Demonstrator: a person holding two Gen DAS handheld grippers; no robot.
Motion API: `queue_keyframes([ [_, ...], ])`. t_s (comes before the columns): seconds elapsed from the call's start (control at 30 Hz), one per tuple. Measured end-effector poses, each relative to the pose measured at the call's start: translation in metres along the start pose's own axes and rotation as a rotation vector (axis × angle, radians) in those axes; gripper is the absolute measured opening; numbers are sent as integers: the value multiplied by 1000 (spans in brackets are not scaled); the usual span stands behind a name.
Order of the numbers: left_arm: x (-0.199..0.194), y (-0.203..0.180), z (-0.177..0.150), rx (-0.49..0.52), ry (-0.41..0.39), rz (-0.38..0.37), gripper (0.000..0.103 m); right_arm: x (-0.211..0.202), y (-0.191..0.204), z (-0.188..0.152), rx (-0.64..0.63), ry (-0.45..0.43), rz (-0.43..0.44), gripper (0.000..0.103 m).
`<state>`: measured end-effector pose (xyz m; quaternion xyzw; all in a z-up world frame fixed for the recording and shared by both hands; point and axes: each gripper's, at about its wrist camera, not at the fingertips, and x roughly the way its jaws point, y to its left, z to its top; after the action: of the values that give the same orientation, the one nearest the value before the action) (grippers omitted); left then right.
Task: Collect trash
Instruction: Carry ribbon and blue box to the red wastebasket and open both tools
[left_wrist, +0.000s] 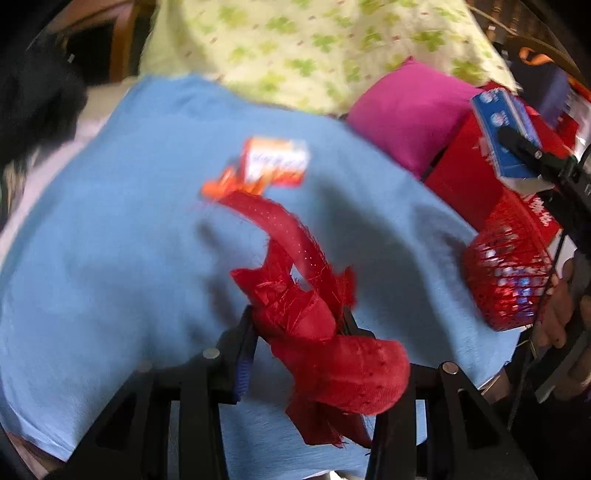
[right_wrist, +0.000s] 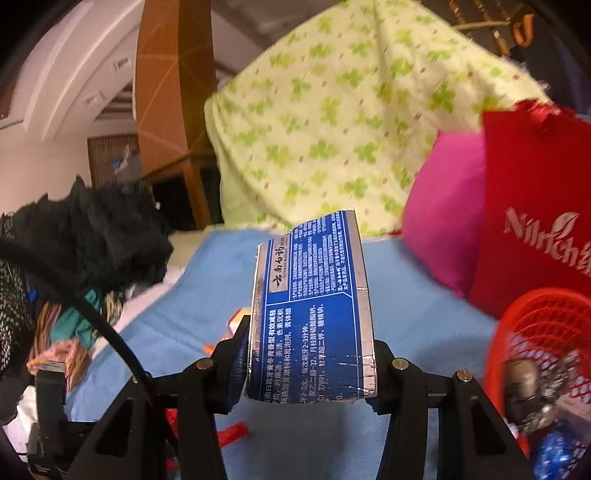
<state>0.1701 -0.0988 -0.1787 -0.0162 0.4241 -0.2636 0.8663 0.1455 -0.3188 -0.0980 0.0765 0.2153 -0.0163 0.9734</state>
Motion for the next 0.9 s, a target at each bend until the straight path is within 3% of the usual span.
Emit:
queue_keyframes([
  [0.13,-22,-41,27,90,-69,-37,44,-35,-19,6,43,-102,-25,54],
  [0.3,-40,-101,58,196,-136,-106,44,-66,-55,7,143,-169,-64,54],
  [0.63,-31,-219,94,351,-176,-241,44,-126,-140,-7,350,-257,-213,56],
  [0.77,-7,-260,97,397,-141,-265,47,-141,-176,-19,468,-253,-247,56],
  [0.83,11,-276,95,419,-103,-253,58,-145,-192,-22,515,-251,-270,56],
  [0.9,28,-285,93,432,-66,-239,64,-147,-205,-24,558,-248,-271,68],
])
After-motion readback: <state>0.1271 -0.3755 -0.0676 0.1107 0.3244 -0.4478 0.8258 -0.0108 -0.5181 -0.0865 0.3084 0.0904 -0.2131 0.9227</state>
